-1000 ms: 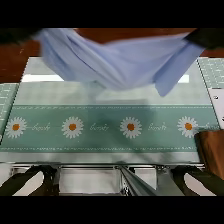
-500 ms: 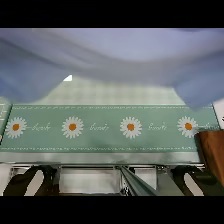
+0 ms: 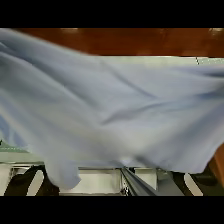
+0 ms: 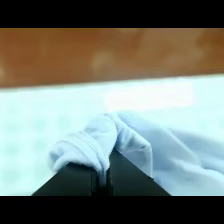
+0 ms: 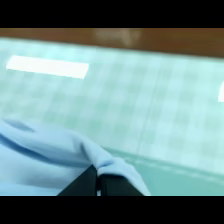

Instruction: Fold the shirts.

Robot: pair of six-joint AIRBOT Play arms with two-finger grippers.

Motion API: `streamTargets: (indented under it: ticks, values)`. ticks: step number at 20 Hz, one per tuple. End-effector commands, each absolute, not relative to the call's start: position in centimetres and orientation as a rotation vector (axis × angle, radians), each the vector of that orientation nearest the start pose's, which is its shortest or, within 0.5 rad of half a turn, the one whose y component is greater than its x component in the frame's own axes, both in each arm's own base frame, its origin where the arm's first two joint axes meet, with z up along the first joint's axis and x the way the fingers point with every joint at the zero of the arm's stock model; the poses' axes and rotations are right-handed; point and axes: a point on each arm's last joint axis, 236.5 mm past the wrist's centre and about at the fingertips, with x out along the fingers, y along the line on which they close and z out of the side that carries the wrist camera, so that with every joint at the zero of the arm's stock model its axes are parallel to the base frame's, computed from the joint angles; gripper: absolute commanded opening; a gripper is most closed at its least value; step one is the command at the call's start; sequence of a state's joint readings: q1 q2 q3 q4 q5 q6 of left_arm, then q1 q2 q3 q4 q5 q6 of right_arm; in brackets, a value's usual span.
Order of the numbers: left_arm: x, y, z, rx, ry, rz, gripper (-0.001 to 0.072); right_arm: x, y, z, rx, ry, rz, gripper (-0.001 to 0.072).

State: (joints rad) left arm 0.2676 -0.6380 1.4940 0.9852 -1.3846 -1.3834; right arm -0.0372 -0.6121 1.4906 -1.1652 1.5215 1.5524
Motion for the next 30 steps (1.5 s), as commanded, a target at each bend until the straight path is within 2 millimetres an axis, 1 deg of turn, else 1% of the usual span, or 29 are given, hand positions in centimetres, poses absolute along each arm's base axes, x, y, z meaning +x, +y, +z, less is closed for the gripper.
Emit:
streamTargets:
  ticks: [1, 3, 4, 5, 6, 8, 10, 11, 13, 15, 16, 17, 18, 19, 20, 21, 22, 23, 24, 25, 26, 27, 28, 29, 30]
  values:
    - [28.7, -6.9, 24.6, -0.327, 0.637, -0.358, 0.0039, 26.7, 8.8, 22.4, 0.251, 0.767, 0.343, 0.0019]
    - [31.8, -5.0, 19.1, -0.427, 0.647, -0.266, 0.0039, 30.7, 8.2, 17.5, 0.312, 0.824, 0.294, 0.0019]
    - [32.9, -4.5, 16.7, -0.457, 0.664, -0.235, 0.0039, 32.9, 8.0, 15.3, 0.336, 0.863, 0.275, 0.0019]
    - [34.0, -4.4, 14.2, -0.481, 0.692, -0.216, 0.0039, 35.0, 8.3, 13.7, 0.362, 0.888, 0.279, 0.0019]
    - [35.1, -4.6, 12.2, -0.496, 0.721, -0.208, 0.0039, 37.4, 8.7, 12.2, 0.389, 0.900, 0.293, 0.0019]
    - [38.0, -5.3, 9.9, -0.504, 0.741, -0.200, 0.0039, 42.0, 8.9, 9.3, 0.445, 0.936, 0.282, 0.0019]
    - [41.2, -6.3, 8.4, -0.497, 0.741, -0.199, 0.0039, 46.3, 9.2, 7.2, 0.499, 0.969, 0.282, 0.0019]
    - [42.5, -7.0, 7.7, -0.495, 0.754, -0.206, 0.0039, 48.2, 9.9, 6.6, 0.550, 0.980, 0.299, 0.0020]
    - [44.4, -8.7, 6.1, -0.489, 0.818, -0.241, 0.0040, 51.4, 11.2, 6.2, 0.646, 0.979, 0.341, 0.0019]
    - [45.8, -9.9, 5.0, -0.491, 0.875, -0.272, 0.0040, 53.4, 11.9, 5.6, 0.730, 0.977, 0.363, 0.0032]
    - [46.5, -10.2, 4.8, -0.501, 0.892, -0.278, 0.0100, 54.0, 12.1, 5.4, 0.764, 0.980, 0.371, 0.0250]
    - [47.0, -10.4, 4.8, -0.500, 0.901, -0.285, 0.0418, 54.3, 12.0, 5.4, 0.792, 0.983, 0.377, 0.0567]
    - [47.1, -10.3, 5.1, -0.502, 0.917, -0.293, 0.0699, 54.1, 11.6, 5.5, 0.805, 0.996, 0.388, 0.0628]
    - [46.9, -9.7, 5.5, -0.486, 0.939, -0.301, 0.0704, 53.5, 10.9, 5.8, 0.796, 1.015, 0.405, 0.0628]
    - [46.4, -8.2, 5.8, -0.456, 0.970, -0.293, 0.0704, 52.4, 9.8, 6.3, 0.773, 1.045, 0.435, 0.0628]
    - [45.5, -6.2, 5.8, -0.438, 1.022, -0.272, 0.0704, 51.1, 8.3, 6.7, 0.756, 1.077, 0.449, 0.0628]
    - [44.1, -4.0, 5.2, -0.451, 1.093, -0.227, 0.0703, 49.2, 6.1, 6.6, 0.725, 1.131, 0.436, 0.0627]
    - [42.2, -1.8, 4.2, -0.485, 1.177, -0.176, 0.0703, 47.1, 3.5, 6.2, 0.659, 1.195, 0.396, 0.0628]
    - [39.9, 0.1, 3.0, -0.518, 1.267, -0.141, 0.0703, 45.1, 0.7, 5.5, 0.581, 1.251, 0.320, 0.0628]
    - [37.7, 1.4, 1.8, -0.554, 1.340, -0.116, 0.0703, 43.2, -1.9, 4.9, 0.527, 1.286, 0.232, 0.0628]
    - [35.5, 2.3, 0.4, -0.601, 1.403, -0.095, 0.0703, 41.3, -3.8, 4.4, 0.508, 1.301, 0.161, 0.0628]
    - [33.6, 2.7, -0.9, -0.644, 1.440, -0.071, 0.0703, 39.6, -4.7, 3.9, 0.513, 1.288, 0.125, 0.0628]
    - [31.7, 3.0, -2.3, -0.677, 1.460, -0.048, 0.0703, 37.8, -5.2, 3.0, 0.534, 1.262, 0.104, 0.0628]
    - [30.2, 3.0, -3.5, -0.701, 1.461, -0.029, 0.0703, 36.0, -5.2, 1.9, 0.576, 1.230, 0.079, 0.0628]
    - [29.0, 2.9, -4.4, -0.733, 1.445, -0.012, 0.0703, 34.3, -4.7, 0.8, 0.635, 1.199, 0.057, 0.0628]
